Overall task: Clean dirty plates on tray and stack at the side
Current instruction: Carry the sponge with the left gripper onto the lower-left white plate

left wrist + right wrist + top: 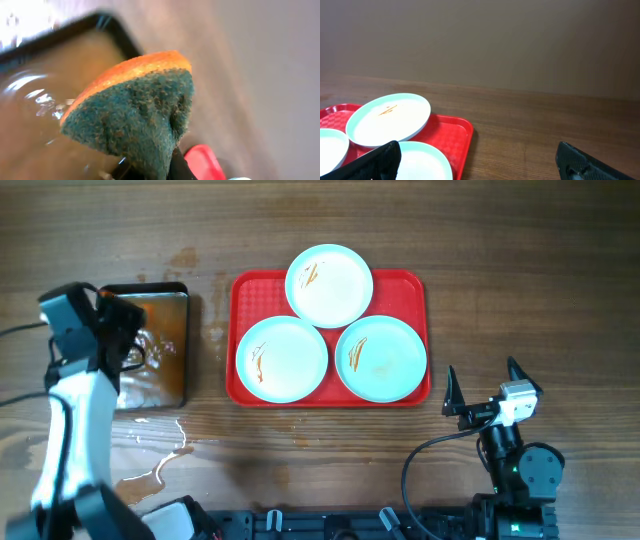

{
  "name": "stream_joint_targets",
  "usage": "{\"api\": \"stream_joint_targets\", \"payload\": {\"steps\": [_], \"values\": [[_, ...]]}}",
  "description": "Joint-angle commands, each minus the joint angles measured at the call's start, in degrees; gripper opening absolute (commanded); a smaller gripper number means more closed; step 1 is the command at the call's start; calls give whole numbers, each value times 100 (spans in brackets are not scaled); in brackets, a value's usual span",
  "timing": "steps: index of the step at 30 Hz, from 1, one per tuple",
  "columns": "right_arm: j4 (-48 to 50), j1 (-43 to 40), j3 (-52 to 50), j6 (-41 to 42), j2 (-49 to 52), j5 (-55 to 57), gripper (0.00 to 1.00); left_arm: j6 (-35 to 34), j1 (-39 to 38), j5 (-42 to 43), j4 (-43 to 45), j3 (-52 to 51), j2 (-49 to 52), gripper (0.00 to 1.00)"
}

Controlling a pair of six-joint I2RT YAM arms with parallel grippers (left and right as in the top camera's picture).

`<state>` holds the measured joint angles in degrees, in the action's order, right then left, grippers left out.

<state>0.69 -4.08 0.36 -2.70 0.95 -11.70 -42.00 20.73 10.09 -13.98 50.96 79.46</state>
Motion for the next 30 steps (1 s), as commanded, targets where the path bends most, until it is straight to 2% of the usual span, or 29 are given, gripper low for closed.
{"api": "stream_joint_targets", "payload": {"steps": [1, 5, 10, 12, 15, 19, 21, 23, 26, 28, 30], "values": [[13, -28, -7, -31, -31, 26, 99, 280, -109, -820, 33, 35, 138, 4], [13, -28, -7, -28, -31, 26, 100, 284, -125, -800, -2, 35, 970, 4], [13, -28, -7, -28, -31, 26, 100, 306, -153, -671, 48, 37, -192, 4], [13, -28, -7, -28, -31, 26, 100, 304, -216, -997, 46, 35, -337, 4], [13, -28, -7, -28, -31, 26, 100, 304, -227, -1209, 15, 33, 358, 4], [13, -28, -7, -31, -31, 26, 100, 304, -299, -756, -188, 33, 1093, 4], [13, -28, -7, -33, -31, 26, 100, 308, -286, -732, -144, 44, 837, 4], [13, -28, -7, -28, -31, 26, 100, 586, -286, -616, 109, 44, 162, 4], [13, -28, -7, -31, -31, 26, 100, 579, -299, -640, 409, 42, -608, 4], [13, -28, -7, -31, -31, 26, 100, 581, -299, -1093, 372, -35, -391, 4], [13, -28, -7, -31, -31, 26, 100, 586, -284, -1469, 396, -144, 476, 4]]}}
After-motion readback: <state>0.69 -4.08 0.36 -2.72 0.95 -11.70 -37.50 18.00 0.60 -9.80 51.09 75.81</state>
